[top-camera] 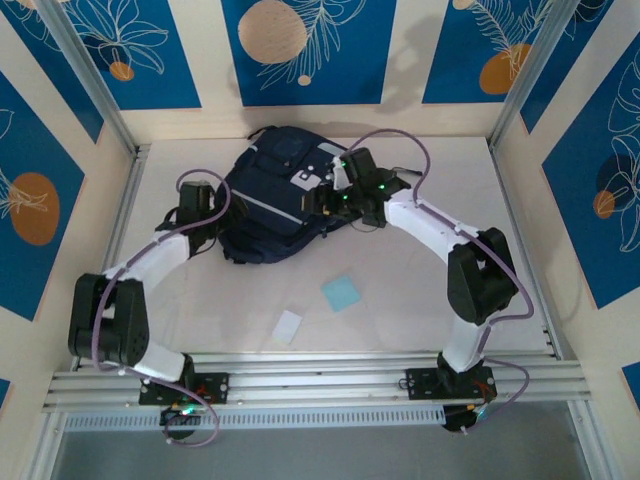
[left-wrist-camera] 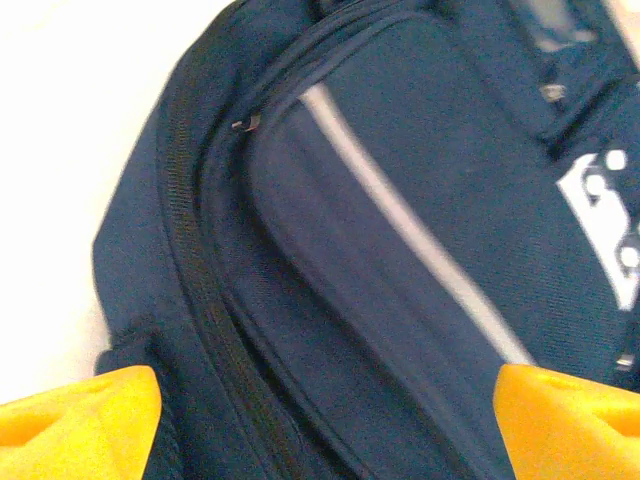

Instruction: Pack books, pencil case, and school supplies into a backpack

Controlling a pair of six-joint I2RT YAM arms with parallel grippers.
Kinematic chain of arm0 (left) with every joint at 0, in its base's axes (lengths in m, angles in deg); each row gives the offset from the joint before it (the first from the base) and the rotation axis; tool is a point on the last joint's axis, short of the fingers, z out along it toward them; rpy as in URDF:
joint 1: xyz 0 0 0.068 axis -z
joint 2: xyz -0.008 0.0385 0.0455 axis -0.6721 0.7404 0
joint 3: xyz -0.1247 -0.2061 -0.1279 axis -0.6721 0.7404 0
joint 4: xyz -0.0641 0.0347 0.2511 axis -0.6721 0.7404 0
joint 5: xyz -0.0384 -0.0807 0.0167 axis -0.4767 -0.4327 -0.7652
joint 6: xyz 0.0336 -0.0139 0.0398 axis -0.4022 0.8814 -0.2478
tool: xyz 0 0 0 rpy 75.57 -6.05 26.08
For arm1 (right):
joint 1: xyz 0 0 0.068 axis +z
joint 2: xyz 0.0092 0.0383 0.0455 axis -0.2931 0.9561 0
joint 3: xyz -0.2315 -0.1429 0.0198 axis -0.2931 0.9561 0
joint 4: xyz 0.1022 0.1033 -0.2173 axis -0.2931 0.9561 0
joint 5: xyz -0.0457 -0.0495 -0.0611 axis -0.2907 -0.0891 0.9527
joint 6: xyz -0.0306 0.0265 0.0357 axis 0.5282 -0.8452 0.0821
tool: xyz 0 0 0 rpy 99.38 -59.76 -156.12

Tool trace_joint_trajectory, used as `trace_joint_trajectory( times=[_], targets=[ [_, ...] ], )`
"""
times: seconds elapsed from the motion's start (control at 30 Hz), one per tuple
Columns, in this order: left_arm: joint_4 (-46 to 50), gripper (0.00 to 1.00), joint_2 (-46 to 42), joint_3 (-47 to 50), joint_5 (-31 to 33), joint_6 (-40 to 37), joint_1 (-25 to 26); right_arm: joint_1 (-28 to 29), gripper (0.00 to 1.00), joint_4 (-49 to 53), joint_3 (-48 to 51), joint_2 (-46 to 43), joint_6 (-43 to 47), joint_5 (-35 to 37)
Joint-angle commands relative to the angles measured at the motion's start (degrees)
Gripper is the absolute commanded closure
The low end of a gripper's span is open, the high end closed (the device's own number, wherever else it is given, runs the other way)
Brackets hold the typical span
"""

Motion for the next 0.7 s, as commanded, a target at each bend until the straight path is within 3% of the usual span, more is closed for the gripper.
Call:
trace_joint_trajectory(
  times=[0.0, 0.13, 0.4, 0.67],
  targets=[
    [2.35, 0.14, -3.76, 3.04, -3.61, -0.56, 0.07, -1.33, 0.32, 4.59, -3.55, 3.18, 8.53, 1.09],
    [0.04, 0.14, -4.33, 5.15, -5.41, 1.96, 1.15, -2.34, 0.31, 6.54, -10.25, 10.44, 12.66, 1.98],
    [-5.55, 0.16, 3.77, 4.3, -8.58, 4.77, 3.03, -2.82, 0.31, 8.03, -15.52, 19.58, 15.67, 4.93],
    [-8.14, 0.16, 7.33, 5.38, -7.48, 5.71, 3.13, 0.53, 0.3, 2.08, -2.6, 14.69, 9.63, -1.81]
  ],
)
